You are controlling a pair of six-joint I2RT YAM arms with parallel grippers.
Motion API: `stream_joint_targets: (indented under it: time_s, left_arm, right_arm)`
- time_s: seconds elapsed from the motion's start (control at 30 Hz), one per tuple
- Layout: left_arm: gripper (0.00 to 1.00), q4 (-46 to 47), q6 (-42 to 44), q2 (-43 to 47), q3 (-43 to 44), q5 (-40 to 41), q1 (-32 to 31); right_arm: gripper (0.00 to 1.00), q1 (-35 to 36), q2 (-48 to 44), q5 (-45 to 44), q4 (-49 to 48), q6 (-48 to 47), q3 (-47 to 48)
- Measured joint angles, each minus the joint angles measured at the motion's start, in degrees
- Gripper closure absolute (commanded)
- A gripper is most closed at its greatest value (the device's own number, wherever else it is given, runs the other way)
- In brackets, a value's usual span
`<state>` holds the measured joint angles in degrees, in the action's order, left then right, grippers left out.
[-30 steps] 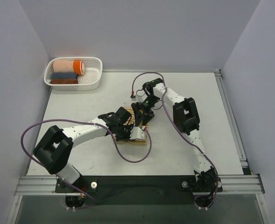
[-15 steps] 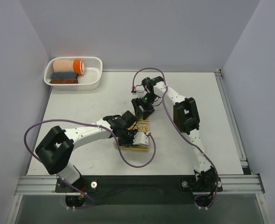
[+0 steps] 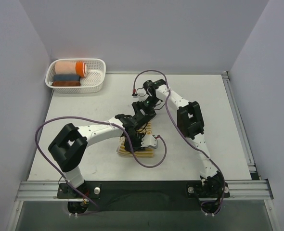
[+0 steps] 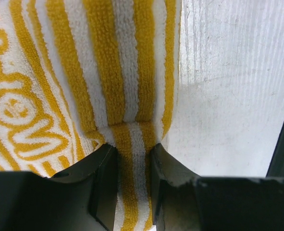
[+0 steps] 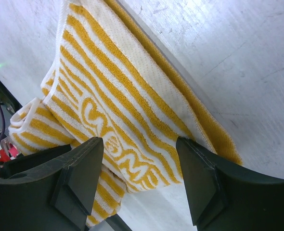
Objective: Roll the towels
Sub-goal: Roll the towel
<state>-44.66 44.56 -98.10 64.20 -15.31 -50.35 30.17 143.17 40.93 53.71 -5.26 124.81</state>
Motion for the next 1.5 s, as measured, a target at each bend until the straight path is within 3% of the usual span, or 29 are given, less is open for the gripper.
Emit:
stream_joint_targets:
  time_s: [0.23, 0.43, 0.6, 0.77, 0.87, 1.03, 1.2, 1.37, 1.5]
  left_arm:
    - [0.87, -8.44, 2.25, -8.13, 7.93, -5.81, 3.56]
    - [0.86, -18.45, 4.42, -16.61, 17.25, -14.43, 8.79]
    - [0.84, -25.97, 4.52, -22.51, 23.76, -18.99, 10.91]
    - [0.84, -34.12, 2.54, -29.68, 30.51, -22.43, 12.46]
    - [0.84, -39.21, 1.03, -34.64, 35.1, -24.68, 13.86]
    - [0.84, -44.26, 0.09, -39.74, 38.93, -28.76, 16.9]
    - [0.75, -46.01, 0.52, -41.22, 39.43, -30.12, 18.16]
    - [0.71, -46.86, 1.27, -41.66, 39.45, -30.08, 18.23]
    - [0.7, -47.23, 1.57, -41.97, 39.43, -30.08, 18.32]
  right_arm:
    - [0.22, -5.2, -5.49, 3.74, -1.57, -1.42, -1.14]
    - [0.2, -14.1, -21.51, 8.87, -3.74, -3.3, -6.27]
    - [0.25, -16.68, -38.97, 10.21, -3.37, -8.7, -18.97]
    - [0.39, -15.56, -52.81, 9.97, -2.05, -15.61, -30.38]
    - [0.4, -12.35, -59.71, 7.56, -1.4, -18.82, -36.65]
    - [0.41, 0.13, -64.89, 1.4, -0.66, -22.58, -43.21]
    - [0.36, 10.93, -60.85, -9.4, -4.55, -24.44, -47.12]
    - [0.3, 23.19, -54.25, -23.93, -16.09, -27.19, -55.58]
    - [0.28, 28.55, -49.55, -31.71, -24.2, -29.64, -58.8]
